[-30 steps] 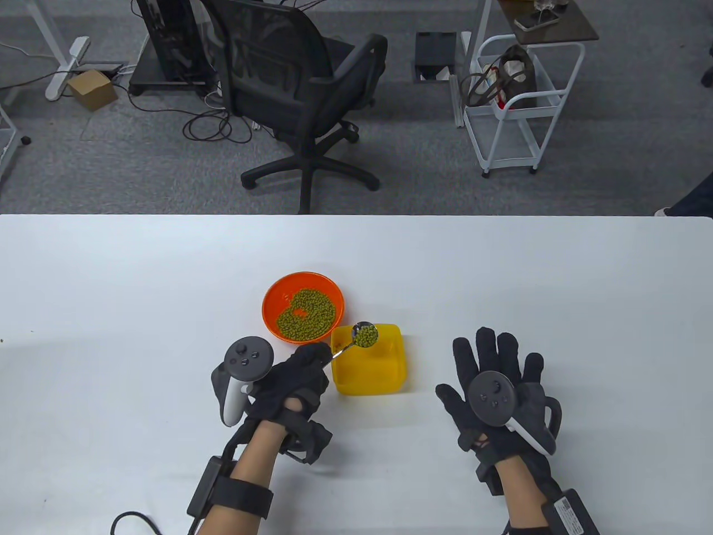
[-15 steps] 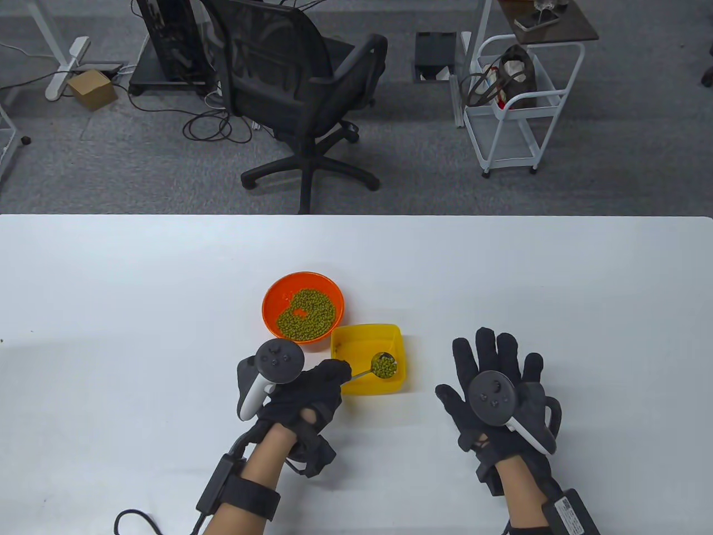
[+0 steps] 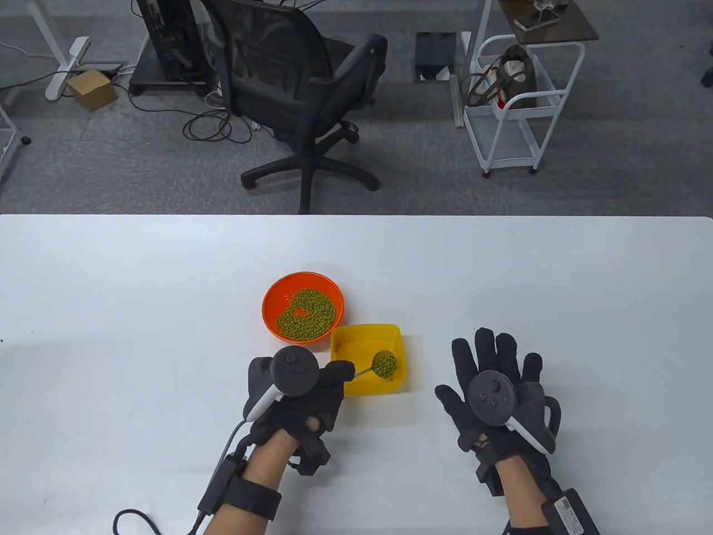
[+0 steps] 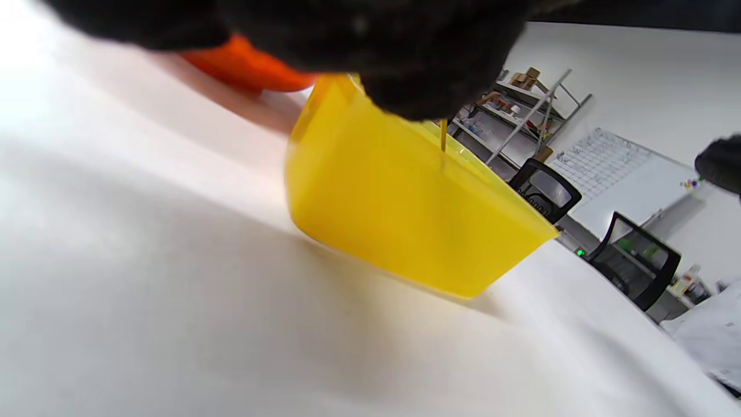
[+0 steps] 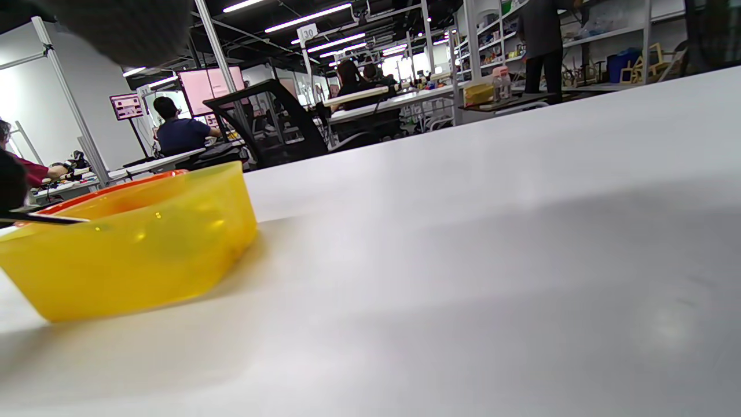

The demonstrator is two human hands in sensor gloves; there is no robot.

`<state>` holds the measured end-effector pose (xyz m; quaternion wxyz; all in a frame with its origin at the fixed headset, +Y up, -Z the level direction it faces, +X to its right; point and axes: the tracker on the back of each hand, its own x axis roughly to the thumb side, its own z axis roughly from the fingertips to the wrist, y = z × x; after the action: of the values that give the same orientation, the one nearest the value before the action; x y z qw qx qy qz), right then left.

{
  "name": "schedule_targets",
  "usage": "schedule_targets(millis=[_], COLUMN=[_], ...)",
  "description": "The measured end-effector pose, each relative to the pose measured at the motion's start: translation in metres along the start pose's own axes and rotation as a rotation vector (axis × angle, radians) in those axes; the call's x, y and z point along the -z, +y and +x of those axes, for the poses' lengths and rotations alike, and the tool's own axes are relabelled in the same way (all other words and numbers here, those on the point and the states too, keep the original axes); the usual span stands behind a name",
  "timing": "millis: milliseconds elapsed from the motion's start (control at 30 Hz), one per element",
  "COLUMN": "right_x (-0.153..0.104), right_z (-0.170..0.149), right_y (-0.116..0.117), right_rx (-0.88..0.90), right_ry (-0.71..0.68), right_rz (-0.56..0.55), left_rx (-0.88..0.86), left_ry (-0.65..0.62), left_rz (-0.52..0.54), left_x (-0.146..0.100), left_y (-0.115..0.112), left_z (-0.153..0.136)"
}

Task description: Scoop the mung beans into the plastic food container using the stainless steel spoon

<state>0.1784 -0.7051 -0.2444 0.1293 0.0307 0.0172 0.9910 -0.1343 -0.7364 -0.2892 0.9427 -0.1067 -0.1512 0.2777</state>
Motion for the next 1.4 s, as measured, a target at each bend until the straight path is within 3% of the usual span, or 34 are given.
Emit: schedule_targets(millis=[600, 700, 800, 1000, 1167, 1400], right_x=[0.0, 0.0, 0.0, 0.0, 0.0, 0.0], right_z=[0.0, -0.001, -0.001, -0.001, -0.001, -0.001], right_y=[0.001, 0.001, 0.0, 0.001, 0.001, 0.001], right_rx=[-0.001, 0.0, 0.003, 0.001, 0.0, -0.003], right_ry=[-0.002, -0.001, -0.001, -0.004, -0.008, -0.009], right_rz=[-0.003, -0.002, -0.004, -0.004, -0.006, -0.001], left_rx=[0.282, 0.327, 0.337, 0.373, 0.485, 0.595], left_ry=[-0.151, -0.164, -0.161, 0.04, 0.206, 0.279], left_rz=[0.166, 0.241, 0.388, 0.523, 0.5, 0.433], left_x=[-0.008, -0.011, -0.016, -0.02, -0.02, -0.016], left_y=[0.002, 0.005, 0.014, 0.038, 0.045, 0.04], left_z=[0.014, 0.015, 0.013, -0.012, -0.039, -0.054])
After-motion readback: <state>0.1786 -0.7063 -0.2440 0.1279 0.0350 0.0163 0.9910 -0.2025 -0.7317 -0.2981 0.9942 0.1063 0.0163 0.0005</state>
